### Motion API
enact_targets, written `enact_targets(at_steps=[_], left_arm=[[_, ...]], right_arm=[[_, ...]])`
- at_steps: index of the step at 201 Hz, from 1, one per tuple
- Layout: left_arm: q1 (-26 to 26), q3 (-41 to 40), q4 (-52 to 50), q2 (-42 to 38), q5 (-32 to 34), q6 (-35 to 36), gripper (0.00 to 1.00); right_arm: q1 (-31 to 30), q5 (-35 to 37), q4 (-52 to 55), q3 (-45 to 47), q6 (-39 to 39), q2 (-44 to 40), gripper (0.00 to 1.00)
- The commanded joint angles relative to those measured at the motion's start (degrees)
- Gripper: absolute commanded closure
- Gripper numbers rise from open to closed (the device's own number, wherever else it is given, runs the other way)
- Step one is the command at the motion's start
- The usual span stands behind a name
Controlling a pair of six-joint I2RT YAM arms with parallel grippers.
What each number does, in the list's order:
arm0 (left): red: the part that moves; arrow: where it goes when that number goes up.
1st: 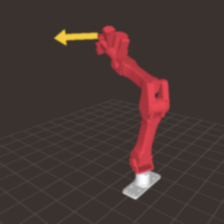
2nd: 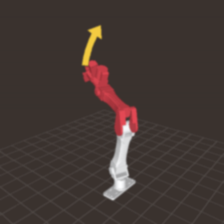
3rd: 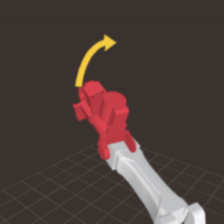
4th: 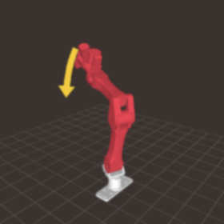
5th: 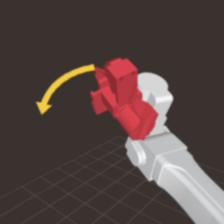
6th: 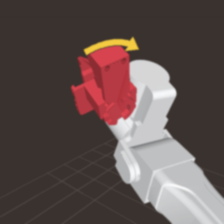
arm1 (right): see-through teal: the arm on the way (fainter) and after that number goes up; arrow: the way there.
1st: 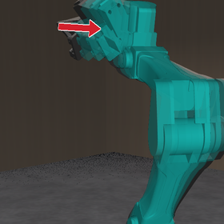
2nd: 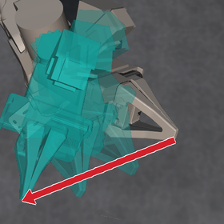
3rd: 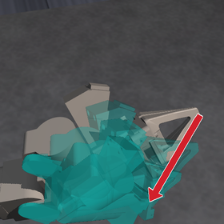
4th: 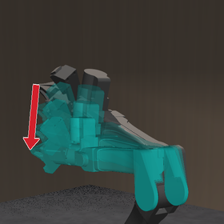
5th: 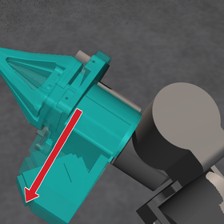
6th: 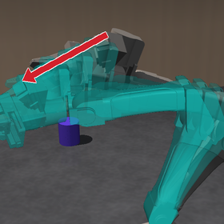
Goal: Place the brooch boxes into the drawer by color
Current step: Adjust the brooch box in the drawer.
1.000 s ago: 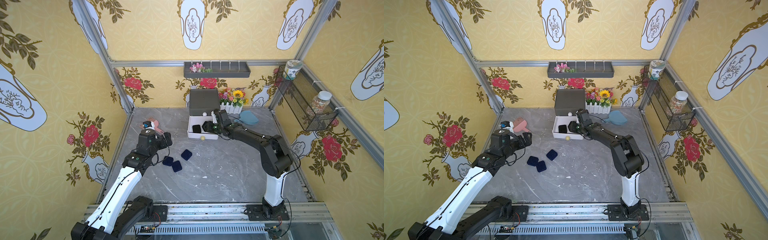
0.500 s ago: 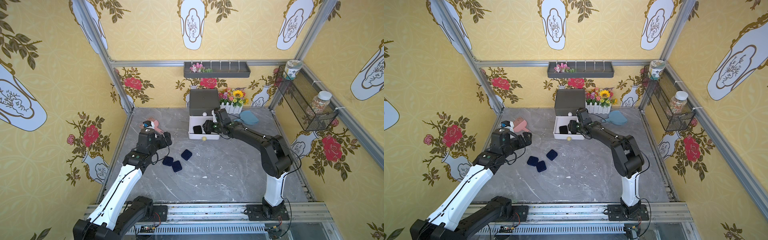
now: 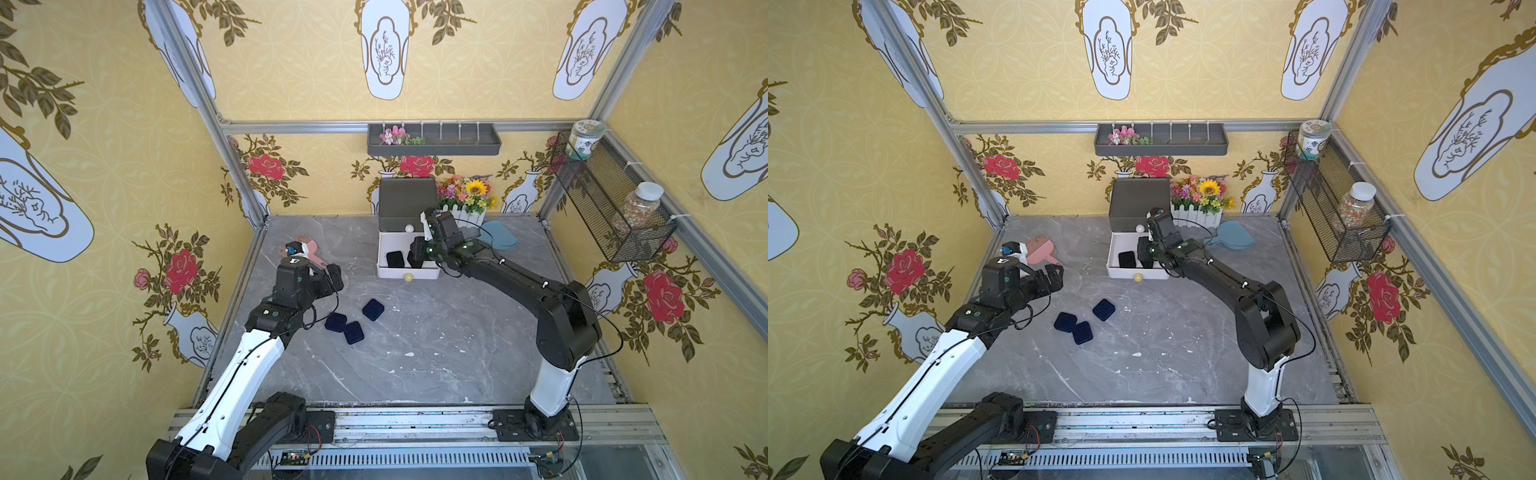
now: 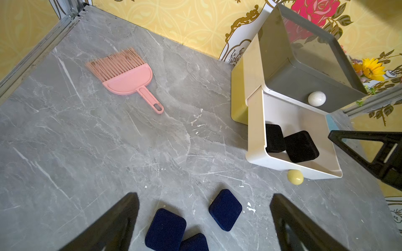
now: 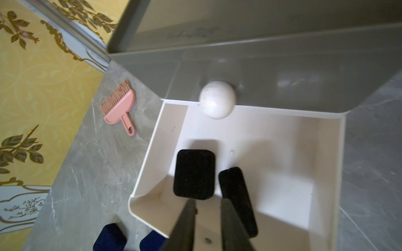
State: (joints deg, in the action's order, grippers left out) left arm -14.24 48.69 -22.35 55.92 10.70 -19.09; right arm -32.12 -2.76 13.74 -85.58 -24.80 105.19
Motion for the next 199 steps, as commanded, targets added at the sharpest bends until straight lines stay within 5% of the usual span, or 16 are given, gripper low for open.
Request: enact_targets(at_steps=[1, 168, 199], left_arm=[[0.1, -0.4, 1.8, 0.0, -0.7, 0.4, 0.0], [0.3, -1.2, 2.3, -0.7, -1.1, -0.2, 0.0], [0.3, -1.5, 2.5, -1.0, -0.6, -0.4, 0.0]], right_arm=[[-1.2, 0.8, 1.8, -0.7, 2.9, 0.7, 0.99], [2.1, 9.7, 9.9, -5.2, 0.2, 7.3, 0.94], [1.3, 10.0, 6.4, -2.8, 1.4, 3.0, 0.79]])
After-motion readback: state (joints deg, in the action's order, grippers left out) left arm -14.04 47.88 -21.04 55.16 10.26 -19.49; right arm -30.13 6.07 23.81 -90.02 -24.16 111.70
